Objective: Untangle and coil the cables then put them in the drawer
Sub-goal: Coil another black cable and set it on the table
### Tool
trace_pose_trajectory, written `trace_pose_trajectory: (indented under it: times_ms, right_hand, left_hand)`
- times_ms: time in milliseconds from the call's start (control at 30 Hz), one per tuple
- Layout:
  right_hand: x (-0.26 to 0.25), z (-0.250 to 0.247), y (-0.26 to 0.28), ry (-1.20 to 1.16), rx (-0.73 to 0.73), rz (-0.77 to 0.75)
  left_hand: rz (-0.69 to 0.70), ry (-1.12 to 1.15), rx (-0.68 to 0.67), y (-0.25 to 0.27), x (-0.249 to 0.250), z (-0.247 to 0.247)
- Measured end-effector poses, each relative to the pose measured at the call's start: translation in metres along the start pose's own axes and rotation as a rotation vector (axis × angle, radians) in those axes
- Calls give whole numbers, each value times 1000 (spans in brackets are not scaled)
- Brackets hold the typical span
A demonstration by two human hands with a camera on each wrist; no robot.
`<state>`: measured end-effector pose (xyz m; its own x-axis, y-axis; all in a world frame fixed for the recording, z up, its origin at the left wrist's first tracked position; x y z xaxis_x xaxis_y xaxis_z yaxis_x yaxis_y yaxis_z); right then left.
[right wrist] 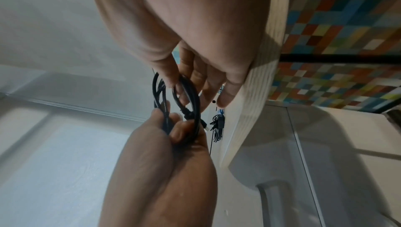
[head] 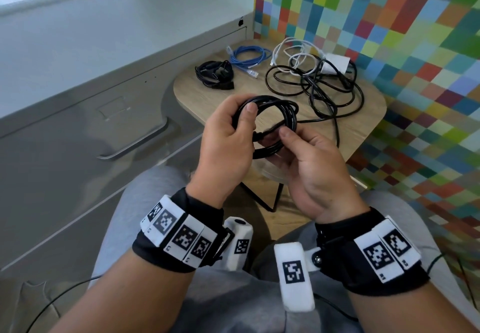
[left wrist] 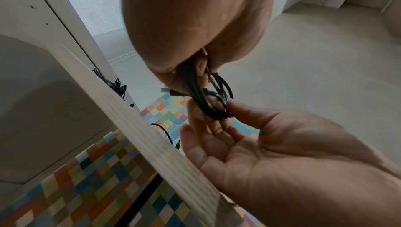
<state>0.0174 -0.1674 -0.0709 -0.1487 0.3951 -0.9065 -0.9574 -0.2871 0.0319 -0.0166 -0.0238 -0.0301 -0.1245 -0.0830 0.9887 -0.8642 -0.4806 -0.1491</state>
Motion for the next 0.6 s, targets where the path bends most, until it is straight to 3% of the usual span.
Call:
trace_pose_trajectory:
  times_ms: [233,400,500,600]
  right_hand:
    - [-8,8,3,-112,16,-97]
    - [-12,11,1,-306,-57,-50]
    - [-17,16,2,-226,-111,-37]
    - [-22,12,0,86,-136,-121]
  left_hand:
    - [-86,68,-59,-5,-6,-1]
    - [-171,199,-118,-6,-13,0]
    - [-170,229,-141,-5,-12,2]
    - [-100,166,-178,-1,-3,8]
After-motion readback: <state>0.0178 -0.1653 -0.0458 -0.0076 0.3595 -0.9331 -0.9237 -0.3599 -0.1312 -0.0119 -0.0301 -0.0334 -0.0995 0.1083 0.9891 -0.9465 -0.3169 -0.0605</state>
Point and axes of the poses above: each hand's wrist, its own y-axis away from the middle knuckle, its own z-axis out of the palm, x = y × z, the point moved 9 cm from there along -y, towards the middle knuckle, and after that the axes turned 8 degrees about -z, right-handed, at the moved point
